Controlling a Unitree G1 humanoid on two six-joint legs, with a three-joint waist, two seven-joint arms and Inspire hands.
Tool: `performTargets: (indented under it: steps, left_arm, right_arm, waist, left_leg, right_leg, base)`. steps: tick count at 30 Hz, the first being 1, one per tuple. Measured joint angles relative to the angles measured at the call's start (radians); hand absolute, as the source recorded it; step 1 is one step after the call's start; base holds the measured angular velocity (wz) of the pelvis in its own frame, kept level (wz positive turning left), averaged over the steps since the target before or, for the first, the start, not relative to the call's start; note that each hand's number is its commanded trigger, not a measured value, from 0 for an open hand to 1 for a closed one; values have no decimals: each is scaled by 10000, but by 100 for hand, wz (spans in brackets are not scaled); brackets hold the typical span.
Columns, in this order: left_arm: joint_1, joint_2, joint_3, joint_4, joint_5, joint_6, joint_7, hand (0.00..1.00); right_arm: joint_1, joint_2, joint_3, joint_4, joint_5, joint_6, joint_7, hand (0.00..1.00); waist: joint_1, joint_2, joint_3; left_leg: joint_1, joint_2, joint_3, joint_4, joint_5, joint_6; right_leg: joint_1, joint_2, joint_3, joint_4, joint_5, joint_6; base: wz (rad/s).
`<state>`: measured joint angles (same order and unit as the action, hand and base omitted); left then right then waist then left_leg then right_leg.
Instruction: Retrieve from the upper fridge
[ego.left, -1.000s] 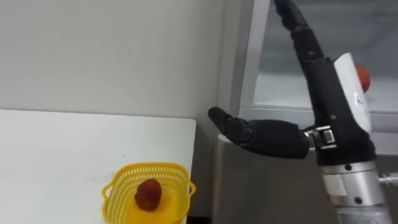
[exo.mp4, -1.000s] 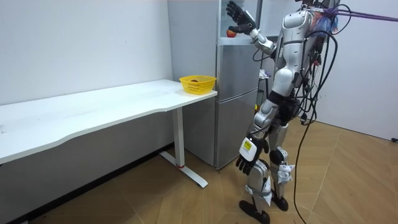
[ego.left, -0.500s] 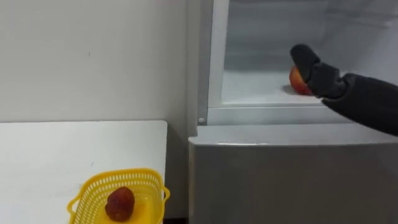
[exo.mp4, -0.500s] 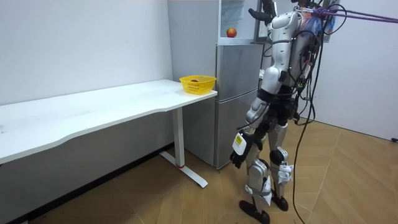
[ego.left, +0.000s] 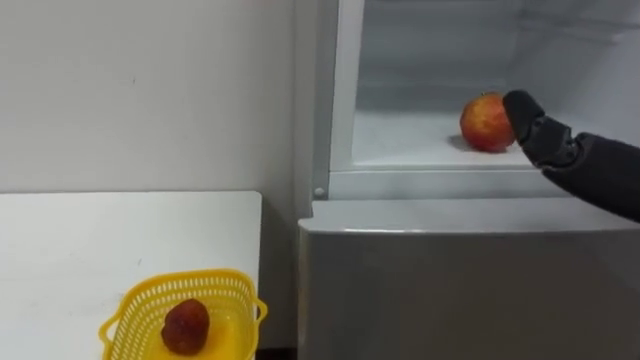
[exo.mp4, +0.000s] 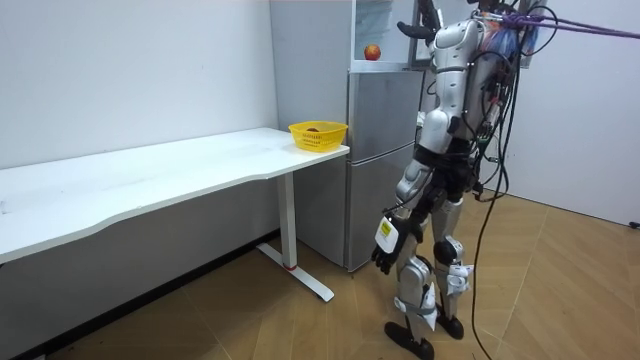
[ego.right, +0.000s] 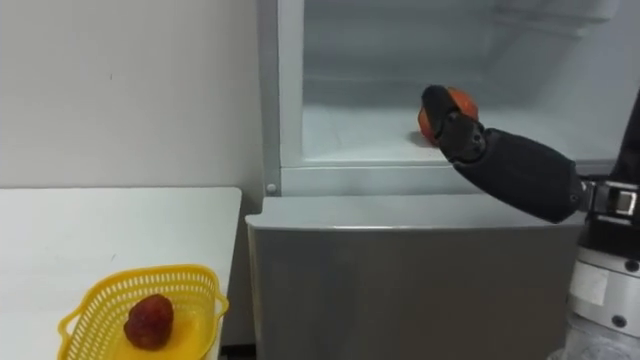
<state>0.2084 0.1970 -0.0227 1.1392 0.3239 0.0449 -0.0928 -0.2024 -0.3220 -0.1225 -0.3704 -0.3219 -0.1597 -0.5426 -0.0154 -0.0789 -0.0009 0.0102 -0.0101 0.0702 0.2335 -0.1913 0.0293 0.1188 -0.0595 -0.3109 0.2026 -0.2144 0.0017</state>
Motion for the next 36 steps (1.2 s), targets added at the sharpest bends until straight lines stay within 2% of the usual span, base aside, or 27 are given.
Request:
performTargets:
  steps: [2, 8, 14, 17, 18, 20, 25, 29, 31, 36]
  left_arm:
    - [-30, 1, 14, 0, -1, 3, -33, 0]
    - [-100, 18, 122, -26, 83, 161, -273, 0]
    - [-148, 39, 190, -19, 153, 163, -472, 0]
    - [-163, 40, 188, -7, 148, 168, -476, 0]
    - [-176, 40, 188, -7, 148, 169, -472, 0]
    - [-191, 49, 186, -5, 143, 198, -464, 0]
    - [-196, 71, 181, -28, 151, 240, -462, 0]
    - [-203, 84, 176, -47, 166, 376, -471, 0]
    - [-201, 150, 174, -137, 171, 376, -542, 0]
    - [-201, 300, 190, -449, 231, 400, -745, 0]
  right_arm:
    - [-1, -14, -1, 253, 75, 6, 4, 0]
    - [-17, -55, -11, 1011, -23, 179, 1, 0]
    - [-724, -228, -43, 1857, 128, 266, 60, 0]
    - [-1093, -316, -73, 2153, 135, 302, 298, 0]
    - [-1315, -398, -79, 2324, 233, 303, 396, 0]
    - [-1616, -509, -82, 2621, 340, 381, 433, 0]
    - [-2237, -1037, -78, 3424, 698, 897, 448, 0]
    - [-2691, -1279, -71, 4005, 697, 971, 449, 0]
    - [-3006, -1579, -70, 4611, 1141, 988, 579, 0]
    - [-3359, -1703, -59, 5300, 1524, 1321, 918, 0]
  waist:
    - [9, -1, -3]
    - [215, -74, -77]
    - [497, -53, -52]
    - [496, -69, 9]
    - [494, -89, 68]
    - [495, -134, 100]
    - [507, -278, 36]
    - [510, -309, 14]
    - [529, -318, 14]
    - [521, -321, 8]
  left_leg:
    - [-29, -13, -54, 48, -9, 4]
    - [-91, -28, -229, 125, 2, -8]
    - [10, -22, -212, 57, 20, -28]
    - [5, -22, -219, 61, 20, -28]
    - [-7, -27, -232, 60, 20, -28]
    - [-29, -31, -259, 61, 20, -28]
    - [-81, -38, -284, 54, 20, -28]
    - [-172, -36, -305, 102, 21, -29]
    - [-247, -38, -338, 205, 20, -28]
    - [-456, -36, -450, 264, 19, -31]
  right_leg:
    - [1, -5, -19, 14, 1, 2]
    - [6, -5, -198, 40, 9, -1]
    - [94, 5, -204, 21, 8, 0]
    - [99, -11, -264, 18, 8, 0]
    - [101, -24, -323, 18, 7, 2]
    - [91, -29, -378, 8, 6, 4]
    - [12, -45, -506, 3, 2, 11]
    - [-71, -41, -503, 16, 2, 10]
    - [-81, -35, -485, 19, 3, 9]
    - [-154, -3, -497, 25, 4, 7]
  base:
    - [4]
    - [6]
    - [1]
    - [0]
    - [4]
    - [4]
    - [3]
    - [1]
    - [5]
    - [7]
